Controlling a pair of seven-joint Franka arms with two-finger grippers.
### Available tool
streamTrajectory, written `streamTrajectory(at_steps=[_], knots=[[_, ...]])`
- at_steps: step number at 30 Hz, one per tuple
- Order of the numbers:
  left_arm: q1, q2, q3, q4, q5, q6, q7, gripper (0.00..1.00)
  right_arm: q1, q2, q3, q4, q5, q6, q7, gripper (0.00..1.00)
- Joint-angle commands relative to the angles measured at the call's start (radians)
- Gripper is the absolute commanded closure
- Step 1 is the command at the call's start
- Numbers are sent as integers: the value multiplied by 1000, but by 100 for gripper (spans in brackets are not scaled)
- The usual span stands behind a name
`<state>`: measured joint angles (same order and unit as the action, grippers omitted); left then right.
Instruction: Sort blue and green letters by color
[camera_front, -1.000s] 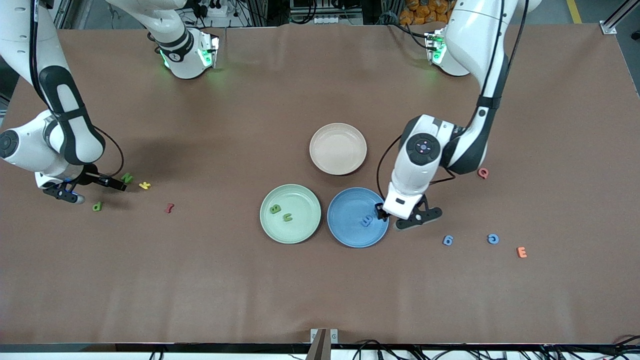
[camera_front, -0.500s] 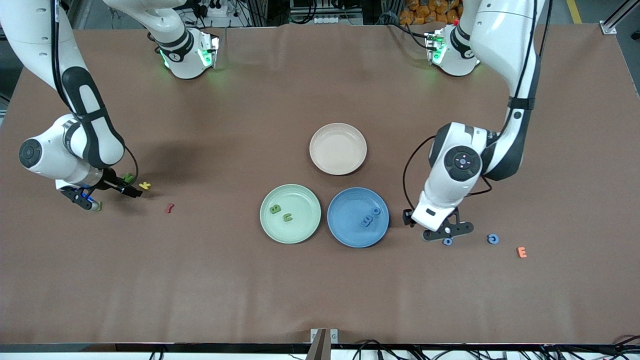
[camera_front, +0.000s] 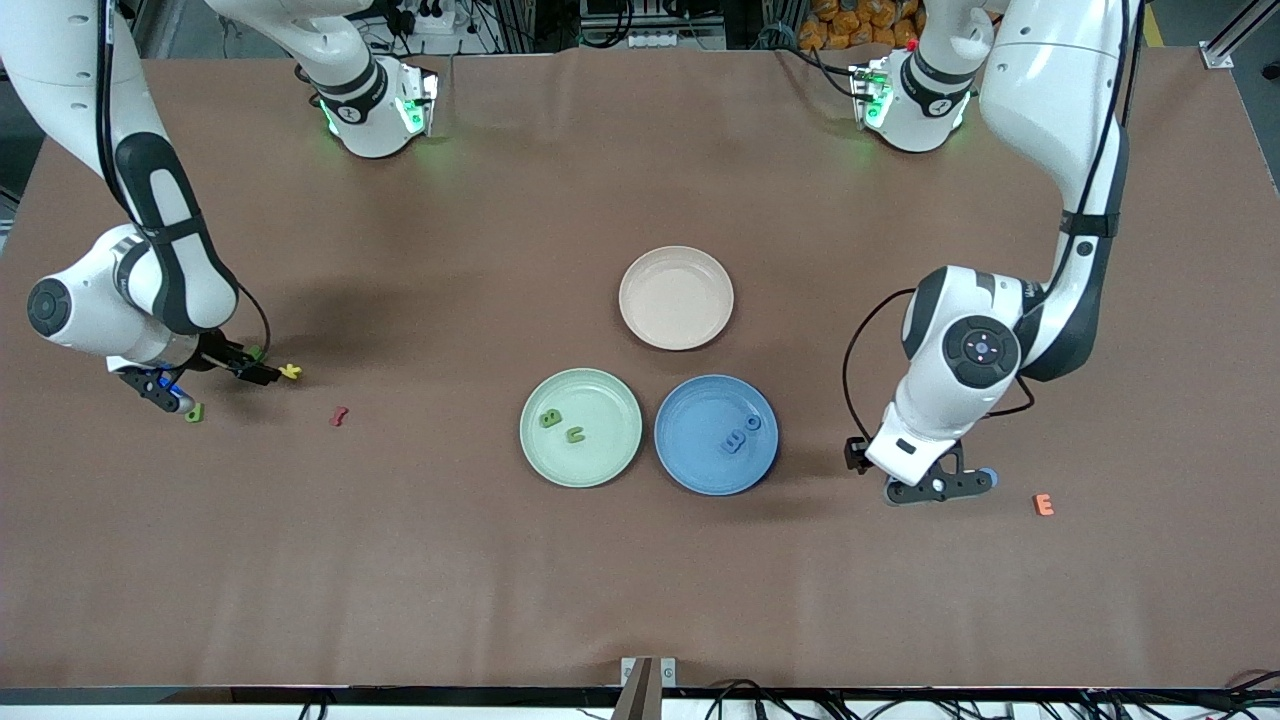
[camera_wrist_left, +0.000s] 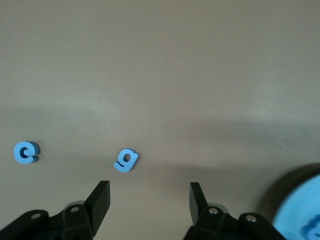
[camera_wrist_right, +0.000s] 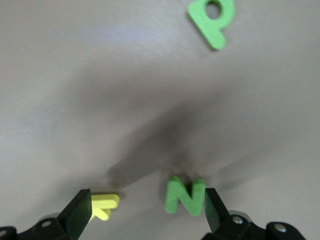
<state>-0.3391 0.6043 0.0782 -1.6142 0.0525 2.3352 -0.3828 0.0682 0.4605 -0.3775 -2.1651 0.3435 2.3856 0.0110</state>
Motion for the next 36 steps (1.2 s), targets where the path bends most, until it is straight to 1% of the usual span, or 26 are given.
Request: streamTrajectory(at_steps=[1,6,11,17,23,26,27,29,33,36], knots=[[35,44,-18,51,24,-22,59,28,16,-17,-23,-16,5,-11,10,0],[49,69,-21,63,36,-22,81,28,15,-3,-26,-15,-1,7,4,0],[63,100,-37,97,39,-22,91,28,13,15,-26,-15,-1,47,4,0],[83,120,-43,106,38,-20,119,28,9,27,-24,-15,-1,67,3,0],[106,150,-67,126,38,-17,136,28,7,36,-24,-15,-1,81,3,0],[107,156,-69,126,38,-16,140,28,7,36,-24,-15,-1,81,1,3],[109,163,-69,126,38,-14,140,28,7,36,-24,-13,-1,79,0,6],[115,167,-71,125,38,-11,143,28,7,36,-24,-15,0,79,0,16],[118,178,-77,125,36,-7,151,28,7,35,-23,-15,0,79,0,43],[121,186,-78,125,35,-4,153,28,7,35,-23,-15,0,79,-22,56]])
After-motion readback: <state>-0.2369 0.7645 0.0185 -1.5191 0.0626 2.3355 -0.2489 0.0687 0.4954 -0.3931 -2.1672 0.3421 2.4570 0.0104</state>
